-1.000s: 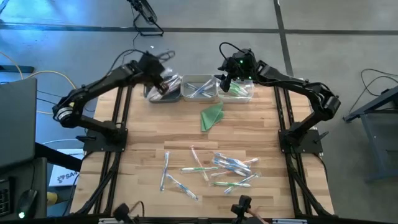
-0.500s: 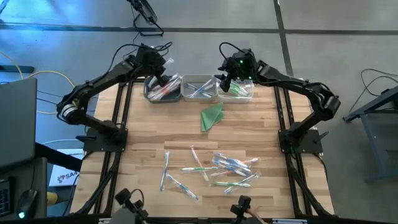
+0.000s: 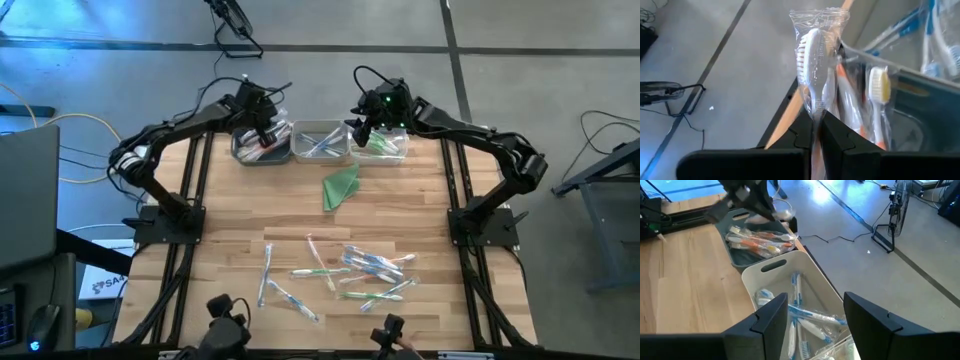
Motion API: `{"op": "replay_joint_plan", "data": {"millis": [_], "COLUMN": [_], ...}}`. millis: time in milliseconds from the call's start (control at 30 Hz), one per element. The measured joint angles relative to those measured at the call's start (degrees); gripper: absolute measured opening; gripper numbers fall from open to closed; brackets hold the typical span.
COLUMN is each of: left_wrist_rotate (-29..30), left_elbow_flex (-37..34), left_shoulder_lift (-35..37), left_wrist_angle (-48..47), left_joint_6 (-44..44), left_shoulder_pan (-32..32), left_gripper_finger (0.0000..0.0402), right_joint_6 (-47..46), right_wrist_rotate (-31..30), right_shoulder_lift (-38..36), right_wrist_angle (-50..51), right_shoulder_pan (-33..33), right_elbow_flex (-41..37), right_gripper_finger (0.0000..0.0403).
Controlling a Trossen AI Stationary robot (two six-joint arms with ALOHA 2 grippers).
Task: Pick & Place Toothbrushes
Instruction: Put the orange toothbrush into the dark blue bin
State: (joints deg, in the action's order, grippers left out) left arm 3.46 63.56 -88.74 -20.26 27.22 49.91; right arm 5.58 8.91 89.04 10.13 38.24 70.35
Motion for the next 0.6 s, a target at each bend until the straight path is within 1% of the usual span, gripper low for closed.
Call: {"op": "replay_joint_plan", "data": {"millis": [200, 367, 433, 600], "left_wrist_rotate": [0.0, 0.1, 0.1, 0.2], "left_elbow_flex": [-3.3, -4.0, -4.0, -4.1], "left_shoulder_lift": [-1.4, -1.6, -1.6, -1.6], "left_wrist_angle": [2.5, 2.2, 2.3, 2.5], "left_joint_6": [1.1, 2.5, 2.5, 2.5], "left_shoulder_pan": [0.0, 0.0, 0.0, 0.0], "left_gripper_finger": [0.0009, 0.0010, 0.0020, 0.0056], "right_joint_6": [0.0, 0.0, 0.0, 0.0], "right_wrist_rotate": [-0.2, -3.9, -4.7, -4.4], "right_shoulder_lift": [0.0, 0.0, 0.0, 0.0], "right_wrist_angle": [0.0, 0.0, 0.0, 0.0], "right_shoulder_pan": [0.0, 0.0, 0.0, 0.0], "right_elbow_flex": [0.0, 0.0, 0.0, 0.0], "right_gripper_finger": [0.0188, 0.0188, 0.0188, 0.0188]}}
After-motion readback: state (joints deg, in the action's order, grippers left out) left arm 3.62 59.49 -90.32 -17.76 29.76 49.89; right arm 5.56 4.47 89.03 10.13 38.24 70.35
